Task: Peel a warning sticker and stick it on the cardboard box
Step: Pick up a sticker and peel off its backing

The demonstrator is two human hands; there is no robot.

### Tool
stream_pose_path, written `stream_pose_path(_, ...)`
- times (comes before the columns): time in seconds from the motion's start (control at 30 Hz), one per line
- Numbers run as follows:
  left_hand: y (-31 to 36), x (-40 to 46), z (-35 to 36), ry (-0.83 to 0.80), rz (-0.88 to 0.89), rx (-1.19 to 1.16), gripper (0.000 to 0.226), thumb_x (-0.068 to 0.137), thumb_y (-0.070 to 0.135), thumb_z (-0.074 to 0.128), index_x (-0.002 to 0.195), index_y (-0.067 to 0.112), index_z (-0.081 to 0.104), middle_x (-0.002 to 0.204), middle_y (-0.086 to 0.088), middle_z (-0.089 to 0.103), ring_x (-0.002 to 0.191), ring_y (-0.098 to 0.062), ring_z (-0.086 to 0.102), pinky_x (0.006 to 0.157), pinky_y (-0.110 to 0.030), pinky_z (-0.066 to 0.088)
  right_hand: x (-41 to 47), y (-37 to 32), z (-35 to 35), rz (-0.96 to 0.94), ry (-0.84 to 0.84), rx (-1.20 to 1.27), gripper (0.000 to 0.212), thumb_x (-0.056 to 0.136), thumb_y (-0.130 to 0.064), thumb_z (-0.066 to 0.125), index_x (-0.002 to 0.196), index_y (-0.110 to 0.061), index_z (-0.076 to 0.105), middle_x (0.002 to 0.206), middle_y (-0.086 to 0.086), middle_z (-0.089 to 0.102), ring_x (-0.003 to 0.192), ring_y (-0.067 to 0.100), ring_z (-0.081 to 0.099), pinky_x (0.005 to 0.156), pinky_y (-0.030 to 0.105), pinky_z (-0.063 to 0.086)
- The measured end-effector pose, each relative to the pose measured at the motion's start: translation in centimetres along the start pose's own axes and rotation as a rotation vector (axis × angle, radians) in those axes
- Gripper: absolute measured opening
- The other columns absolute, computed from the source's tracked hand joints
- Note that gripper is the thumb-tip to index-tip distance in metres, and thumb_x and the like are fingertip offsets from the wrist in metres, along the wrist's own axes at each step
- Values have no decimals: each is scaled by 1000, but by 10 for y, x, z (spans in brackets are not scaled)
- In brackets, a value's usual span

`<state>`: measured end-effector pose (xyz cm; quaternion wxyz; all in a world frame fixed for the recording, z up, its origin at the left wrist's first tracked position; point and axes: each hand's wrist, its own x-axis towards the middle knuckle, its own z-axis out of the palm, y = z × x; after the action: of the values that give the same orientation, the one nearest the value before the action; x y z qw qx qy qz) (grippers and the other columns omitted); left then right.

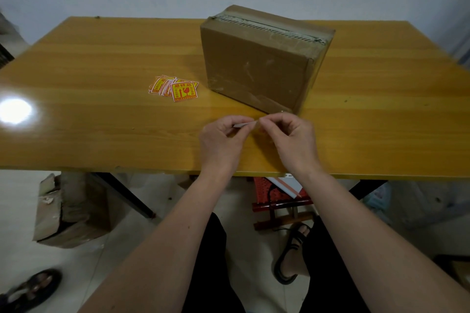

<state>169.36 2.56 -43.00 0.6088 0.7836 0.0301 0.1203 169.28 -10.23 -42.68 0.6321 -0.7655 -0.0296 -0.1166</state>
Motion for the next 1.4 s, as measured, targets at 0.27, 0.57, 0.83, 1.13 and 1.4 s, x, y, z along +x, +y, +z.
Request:
stream_pose_path(0.27,-1,1,1,-4,-1,-31,17,75,24,76,70,38,68,83,10,74,84,-9,70,83,-34,57,1,3,1,-12,17,-17,11,81,-15,70,81,-25,67,79,6,67,74,21,61,69,30,51)
stream_pose_path(0.57,0,0,0,25,12,-34,23,78,12,73,73,34,68,79,13,71,82,-5,70,80,-24,55,1,1,2,-4,21,28,14,78,-15,73,72,-25,65,66,-3,58,64,8,51,59,16,44)
stream_pose_path(0.83,1,0,0,19,13,-15,27,79,11,72,72,36,66,80,14,70,83,-5,70,78,-20,54,1,0,1,23,1,33,9,76,-17,74,74,-20,67,67,-3,58,63,7,50,60,18,45)
stream_pose_path(1.13,0,0,0,17,12,-32,24,78,11,72,72,34,68,82,10,72,84,-6,70,80,-22,54,2,1,2,26,-10,8,9,77,-16,74,74,-20,67,67,-5,58,64,7,51,62,20,46)
stream_pose_path(1.4,1,0,0,23,-1,-38,24,77,11,74,71,34,68,80,11,72,83,-6,70,81,-23,55,1,-1,0,21,-2,30,11,81,-18,70,74,-25,68,75,8,65,68,16,54,65,29,47)
